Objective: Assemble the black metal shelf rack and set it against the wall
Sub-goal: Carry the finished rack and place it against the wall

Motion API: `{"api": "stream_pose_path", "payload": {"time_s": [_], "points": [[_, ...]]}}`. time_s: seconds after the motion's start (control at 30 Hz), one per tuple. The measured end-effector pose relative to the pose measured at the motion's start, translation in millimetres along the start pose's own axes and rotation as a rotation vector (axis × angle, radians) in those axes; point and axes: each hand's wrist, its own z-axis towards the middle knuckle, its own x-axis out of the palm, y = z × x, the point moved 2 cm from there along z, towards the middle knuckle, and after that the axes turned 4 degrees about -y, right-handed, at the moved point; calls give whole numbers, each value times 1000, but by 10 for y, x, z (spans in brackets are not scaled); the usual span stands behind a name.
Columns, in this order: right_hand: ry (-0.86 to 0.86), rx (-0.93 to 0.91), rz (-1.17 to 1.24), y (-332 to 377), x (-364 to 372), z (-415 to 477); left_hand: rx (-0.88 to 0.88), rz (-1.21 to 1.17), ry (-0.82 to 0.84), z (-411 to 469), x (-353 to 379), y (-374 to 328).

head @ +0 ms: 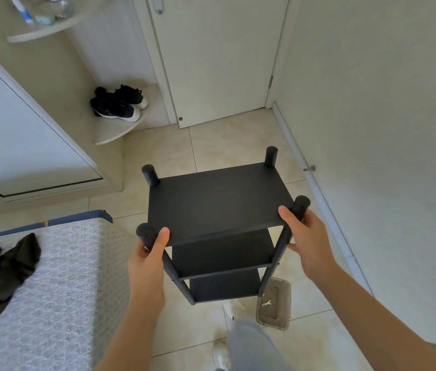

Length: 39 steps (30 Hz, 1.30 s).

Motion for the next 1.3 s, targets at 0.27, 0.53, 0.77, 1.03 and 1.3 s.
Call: {"api": "stream_pose_path", "payload": {"time_s": [0.27,0.53,0.77,1.03,1.3], "points": [[-75,55,34,113,62,653,-22,99,49,516,676,-216],[-191,111,40,451,-1,1484,16,250,137,1101,1798,-676],[-303,178,79,660,65,2012,39,414,268,1625,2625,-972],[-479,266,149,1103,215,2580,38,621,436,2381,3619,-1307],[-646,385,214,1302,160,2858,-21,782,674,2715,4582,-1542]]}}
